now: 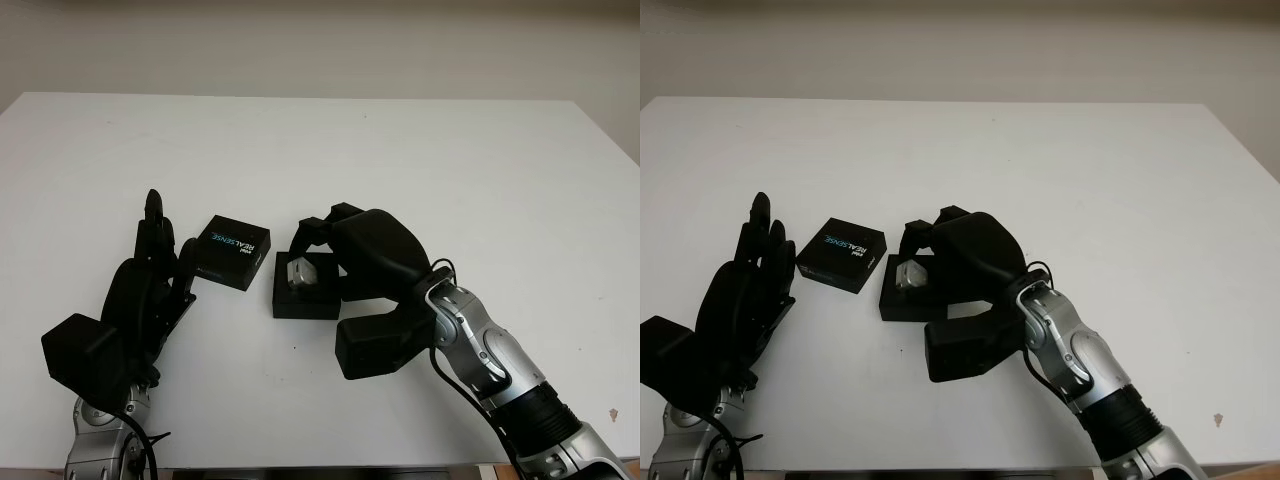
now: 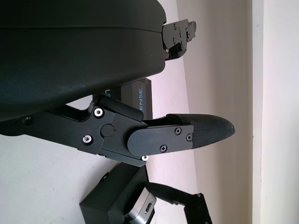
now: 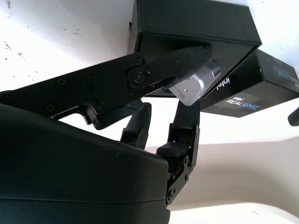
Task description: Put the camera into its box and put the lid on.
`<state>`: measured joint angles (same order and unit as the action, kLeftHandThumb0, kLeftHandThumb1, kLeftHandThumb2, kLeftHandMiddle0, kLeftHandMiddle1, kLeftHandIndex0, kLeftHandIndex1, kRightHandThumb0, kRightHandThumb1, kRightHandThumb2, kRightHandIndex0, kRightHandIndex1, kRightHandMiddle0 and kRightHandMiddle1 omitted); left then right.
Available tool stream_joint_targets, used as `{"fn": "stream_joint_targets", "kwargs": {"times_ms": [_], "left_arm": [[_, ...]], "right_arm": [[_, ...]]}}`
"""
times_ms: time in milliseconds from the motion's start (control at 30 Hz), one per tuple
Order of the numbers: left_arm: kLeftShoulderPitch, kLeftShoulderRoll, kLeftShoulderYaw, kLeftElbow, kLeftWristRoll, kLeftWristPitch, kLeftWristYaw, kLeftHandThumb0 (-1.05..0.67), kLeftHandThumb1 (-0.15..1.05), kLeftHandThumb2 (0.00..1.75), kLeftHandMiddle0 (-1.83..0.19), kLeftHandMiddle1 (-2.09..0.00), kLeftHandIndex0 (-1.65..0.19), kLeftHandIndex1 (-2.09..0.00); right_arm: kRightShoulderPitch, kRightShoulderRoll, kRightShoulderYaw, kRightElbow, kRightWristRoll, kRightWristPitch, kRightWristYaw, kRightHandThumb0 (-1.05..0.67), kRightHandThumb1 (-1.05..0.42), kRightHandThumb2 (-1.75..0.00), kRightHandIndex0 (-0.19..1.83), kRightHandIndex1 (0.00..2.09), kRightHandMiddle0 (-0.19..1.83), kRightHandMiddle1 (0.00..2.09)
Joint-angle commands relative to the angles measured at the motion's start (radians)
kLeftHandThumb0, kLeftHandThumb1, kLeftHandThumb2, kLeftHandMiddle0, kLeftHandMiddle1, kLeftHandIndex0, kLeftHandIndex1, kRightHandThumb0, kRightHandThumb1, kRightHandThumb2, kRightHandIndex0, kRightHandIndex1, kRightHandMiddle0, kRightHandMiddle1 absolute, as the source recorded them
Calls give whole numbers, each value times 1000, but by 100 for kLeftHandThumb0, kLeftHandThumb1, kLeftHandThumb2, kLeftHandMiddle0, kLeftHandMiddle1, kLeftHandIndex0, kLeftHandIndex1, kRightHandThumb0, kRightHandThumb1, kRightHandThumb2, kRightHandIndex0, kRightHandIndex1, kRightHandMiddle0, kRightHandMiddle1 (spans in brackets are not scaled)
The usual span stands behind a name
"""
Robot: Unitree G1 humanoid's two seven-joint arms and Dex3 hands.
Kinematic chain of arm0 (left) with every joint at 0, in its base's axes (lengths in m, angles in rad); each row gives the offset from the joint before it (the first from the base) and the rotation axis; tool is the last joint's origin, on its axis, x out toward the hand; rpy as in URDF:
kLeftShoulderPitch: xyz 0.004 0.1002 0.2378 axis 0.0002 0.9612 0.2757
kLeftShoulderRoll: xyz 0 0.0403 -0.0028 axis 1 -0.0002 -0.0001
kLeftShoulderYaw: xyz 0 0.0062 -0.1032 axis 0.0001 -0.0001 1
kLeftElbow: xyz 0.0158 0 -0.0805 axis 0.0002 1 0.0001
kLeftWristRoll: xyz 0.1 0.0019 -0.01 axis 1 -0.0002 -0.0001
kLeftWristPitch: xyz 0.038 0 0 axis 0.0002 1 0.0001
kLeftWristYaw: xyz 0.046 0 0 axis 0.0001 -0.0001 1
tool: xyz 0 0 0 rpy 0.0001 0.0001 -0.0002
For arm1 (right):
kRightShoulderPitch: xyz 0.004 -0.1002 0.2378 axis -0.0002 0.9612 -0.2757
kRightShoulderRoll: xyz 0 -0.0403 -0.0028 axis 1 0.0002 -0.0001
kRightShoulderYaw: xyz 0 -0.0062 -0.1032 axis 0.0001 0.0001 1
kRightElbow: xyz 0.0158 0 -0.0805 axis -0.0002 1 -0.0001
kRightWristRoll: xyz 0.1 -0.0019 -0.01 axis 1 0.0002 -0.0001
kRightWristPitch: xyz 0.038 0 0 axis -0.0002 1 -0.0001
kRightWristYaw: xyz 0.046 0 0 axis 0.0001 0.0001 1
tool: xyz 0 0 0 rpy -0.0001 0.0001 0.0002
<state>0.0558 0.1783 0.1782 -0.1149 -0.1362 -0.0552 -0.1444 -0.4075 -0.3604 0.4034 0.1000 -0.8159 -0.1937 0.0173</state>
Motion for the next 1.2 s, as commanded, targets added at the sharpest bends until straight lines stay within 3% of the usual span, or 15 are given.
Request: {"fn": "stream_joint_targets", "kwargs": {"times_ms": [0, 267, 800, 1000, 1167], "left_arm": [[5, -1, -2, -12, 2, 0, 0, -77, 105, 49, 19, 0, 19, 0], [6, -3, -2, -9, -6, -4, -6, -76, 105, 49, 19, 0, 19, 0], [8, -3, -6, -10, 5, -3, -2, -77, 105, 49, 19, 0, 19, 0], [6, -1, -5, -7, 3, -3, -6, -77, 105, 49, 19, 0, 19, 0], [7, 1, -5, -9, 2, 1, -10, -77, 105, 49, 19, 0, 19, 0]], "right_arm": [[6, -2, -6, 11, 12, -27, -29, -38, -94, -5, 27, 136, 53, 133], [-3, -1, -7, 46, 11, -72, -102, -37, -94, -5, 25, 148, 50, 141], [-51, 103, -85, 214, 138, -180, -368, -34, -91, -5, 23, 142, 46, 156], [-55, 131, -114, 225, 233, -164, -301, -35, -93, -6, 11, 150, 40, 162], [-37, 172, -162, 187, 402, -105, -151, -35, -96, -6, 4, 150, 36, 169]]}}
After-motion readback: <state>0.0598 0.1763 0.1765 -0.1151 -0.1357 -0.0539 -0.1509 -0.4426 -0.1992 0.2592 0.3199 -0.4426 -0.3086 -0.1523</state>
